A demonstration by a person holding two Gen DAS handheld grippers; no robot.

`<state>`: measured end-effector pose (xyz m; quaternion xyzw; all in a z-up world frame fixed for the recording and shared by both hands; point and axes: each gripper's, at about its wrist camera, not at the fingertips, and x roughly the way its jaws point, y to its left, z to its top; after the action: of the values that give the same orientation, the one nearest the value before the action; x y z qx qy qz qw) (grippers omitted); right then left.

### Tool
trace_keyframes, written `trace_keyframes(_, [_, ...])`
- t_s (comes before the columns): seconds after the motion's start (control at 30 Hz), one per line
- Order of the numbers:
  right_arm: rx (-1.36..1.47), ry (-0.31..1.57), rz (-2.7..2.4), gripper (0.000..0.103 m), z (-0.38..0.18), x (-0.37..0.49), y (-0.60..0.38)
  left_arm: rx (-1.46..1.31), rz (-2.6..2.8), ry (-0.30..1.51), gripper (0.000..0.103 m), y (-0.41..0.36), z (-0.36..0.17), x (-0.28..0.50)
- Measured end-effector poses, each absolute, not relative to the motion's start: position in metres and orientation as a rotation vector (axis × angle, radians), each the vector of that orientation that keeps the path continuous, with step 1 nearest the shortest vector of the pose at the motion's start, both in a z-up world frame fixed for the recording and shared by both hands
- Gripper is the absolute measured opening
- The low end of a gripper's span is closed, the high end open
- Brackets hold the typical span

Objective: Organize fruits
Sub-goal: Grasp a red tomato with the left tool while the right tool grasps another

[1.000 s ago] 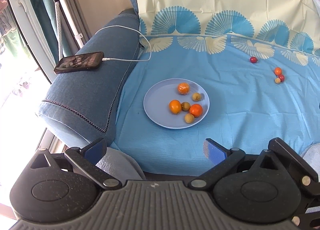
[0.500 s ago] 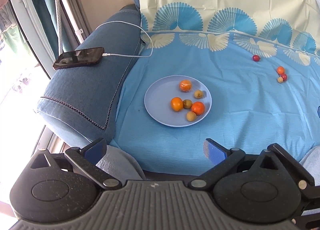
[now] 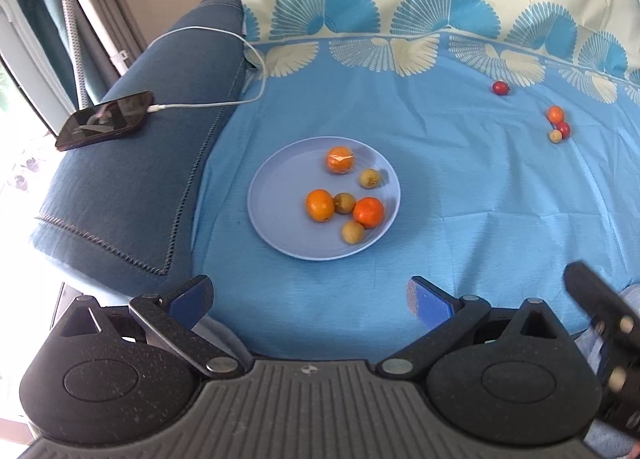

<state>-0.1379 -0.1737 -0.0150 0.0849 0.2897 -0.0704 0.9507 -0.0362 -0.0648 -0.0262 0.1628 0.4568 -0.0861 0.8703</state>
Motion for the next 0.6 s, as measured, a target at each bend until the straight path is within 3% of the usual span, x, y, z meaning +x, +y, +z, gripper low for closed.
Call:
trace_keyframes(0.33, [0.277,0.611,-0.504,0.102,-0.072,-0.094,-0.3,0.344,-0.259,0.984,0.103,-0.155,-0.046,0.038])
trace_keyframes(0.6, [0.289,0.619,-0.723,0.102,-0.143,-0.022,-0.419,0.383,-0.347,0.892,0.103,-0.271,-0.075,0.13])
